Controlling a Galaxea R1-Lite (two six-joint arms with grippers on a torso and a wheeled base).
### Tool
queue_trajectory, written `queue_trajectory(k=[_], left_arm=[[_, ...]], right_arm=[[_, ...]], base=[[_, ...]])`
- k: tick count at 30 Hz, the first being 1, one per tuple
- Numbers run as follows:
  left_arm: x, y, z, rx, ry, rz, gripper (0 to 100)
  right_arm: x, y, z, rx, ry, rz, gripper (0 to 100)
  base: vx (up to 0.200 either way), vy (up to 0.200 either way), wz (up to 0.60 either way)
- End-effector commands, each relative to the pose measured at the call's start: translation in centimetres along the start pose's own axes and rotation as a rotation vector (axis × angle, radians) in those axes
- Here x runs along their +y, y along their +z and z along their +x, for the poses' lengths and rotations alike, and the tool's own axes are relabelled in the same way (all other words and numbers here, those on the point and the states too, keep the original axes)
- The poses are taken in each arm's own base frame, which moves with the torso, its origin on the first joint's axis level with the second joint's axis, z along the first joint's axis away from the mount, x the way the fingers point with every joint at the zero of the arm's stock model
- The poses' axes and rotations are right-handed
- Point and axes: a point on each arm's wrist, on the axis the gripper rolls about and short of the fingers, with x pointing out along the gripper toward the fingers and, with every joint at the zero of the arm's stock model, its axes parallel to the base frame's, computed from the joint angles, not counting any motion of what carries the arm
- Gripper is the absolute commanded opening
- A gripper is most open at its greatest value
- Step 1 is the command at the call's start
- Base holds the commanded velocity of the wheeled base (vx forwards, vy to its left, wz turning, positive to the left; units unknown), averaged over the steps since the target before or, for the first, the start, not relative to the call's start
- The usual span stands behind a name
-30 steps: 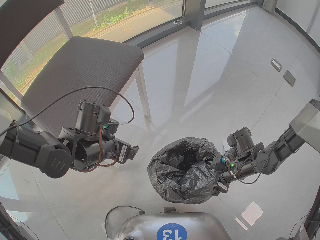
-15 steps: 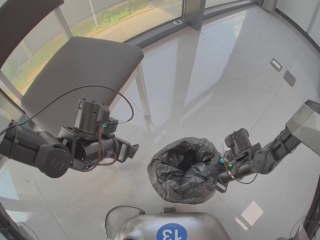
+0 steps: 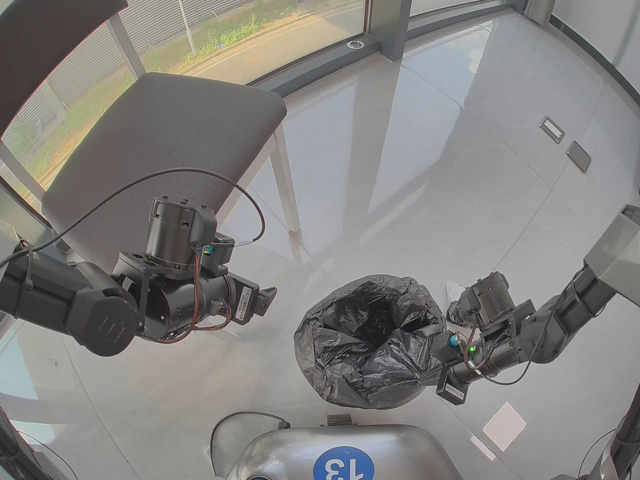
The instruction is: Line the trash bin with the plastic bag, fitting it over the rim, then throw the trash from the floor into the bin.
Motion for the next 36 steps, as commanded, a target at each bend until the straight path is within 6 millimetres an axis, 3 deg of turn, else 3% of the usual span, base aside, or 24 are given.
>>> queue_trajectory(k=[1, 15, 23, 24, 31, 36], left_arm=[[0.1, 0.2, -0.5, -0.011, 0.003, -0.004, 100], [0.1, 0.2, -0.6, -0.012, 0.004, -0.017, 100], [0.2, 0.3, -0.9, -0.019, 0.008, -0.02, 100], [0.2, 0.3, -0.9, -0.021, 0.008, -0.019, 100], [0.2, 0.4, -0.9, -0.024, 0.008, -0.021, 100], [0.3, 0.6, -1.1, -0.034, 0.009, -0.024, 100]], right_arm=[[2.0, -0.7, -1.8, 0.005, 0.016, -0.013, 0], [3.8, -1.1, -2.3, 0.02, 0.05, -0.033, 0], [3.5, -0.8, -3.4, -0.013, 0.021, -0.003, 0], [3.5, -0.8, -3.8, -0.019, 0.011, 0.006, 100], [1.3, -1.5, -7.0, -0.077, -0.11, 0.092, 100], [-2.3, -3.6, -8.6, -0.047, -0.264, 0.21, 100]], base=[[0.0, 0.0, 0.0], [0.0, 0.0, 0.0], [0.0, 0.0, 0.0], [0.0, 0.0, 0.0], [0.0, 0.0, 0.0], [0.0, 0.0, 0.0]])
